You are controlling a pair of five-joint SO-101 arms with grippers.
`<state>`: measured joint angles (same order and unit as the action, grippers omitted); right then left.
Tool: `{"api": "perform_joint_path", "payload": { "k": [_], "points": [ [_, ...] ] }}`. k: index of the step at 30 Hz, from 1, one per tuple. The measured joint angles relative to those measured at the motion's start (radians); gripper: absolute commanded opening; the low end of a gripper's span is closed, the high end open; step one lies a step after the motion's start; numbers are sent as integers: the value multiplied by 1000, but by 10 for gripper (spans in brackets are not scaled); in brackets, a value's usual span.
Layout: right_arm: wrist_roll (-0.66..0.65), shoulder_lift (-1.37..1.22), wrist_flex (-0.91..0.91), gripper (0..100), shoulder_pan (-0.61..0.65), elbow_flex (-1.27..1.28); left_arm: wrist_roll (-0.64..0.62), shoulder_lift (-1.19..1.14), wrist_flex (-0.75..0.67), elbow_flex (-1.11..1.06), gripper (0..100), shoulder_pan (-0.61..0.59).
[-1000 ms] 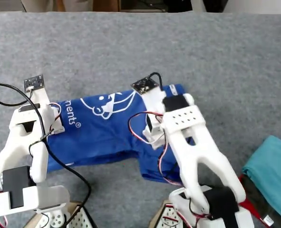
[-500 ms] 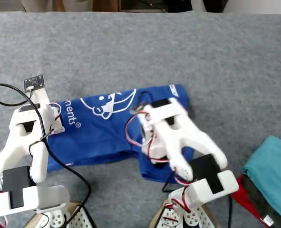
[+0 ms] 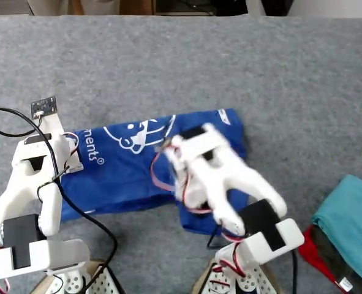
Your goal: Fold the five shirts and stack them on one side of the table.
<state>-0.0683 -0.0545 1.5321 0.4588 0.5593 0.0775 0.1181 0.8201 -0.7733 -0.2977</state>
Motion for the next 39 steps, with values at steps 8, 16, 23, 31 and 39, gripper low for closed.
{"api": "perform_joint_path", "payload": {
  "k": [8,16,23,31,39],
  "points": [
    [-173,-14,72,5,-195,-509,-44,64,344,330,19,-44],
    [-218,-230,-100,5,-196,-755,-87,-57,351,430,19,-28],
    [-166,-603,-144,5,-259,-997,-101,-307,192,430,19,-28],
    [-167,-936,-28,5,-376,-1372,-92,-390,184,479,19,-66],
    [-273,-1019,219,5,-328,-1781,-55,-399,190,528,19,-123]
  ]
}}
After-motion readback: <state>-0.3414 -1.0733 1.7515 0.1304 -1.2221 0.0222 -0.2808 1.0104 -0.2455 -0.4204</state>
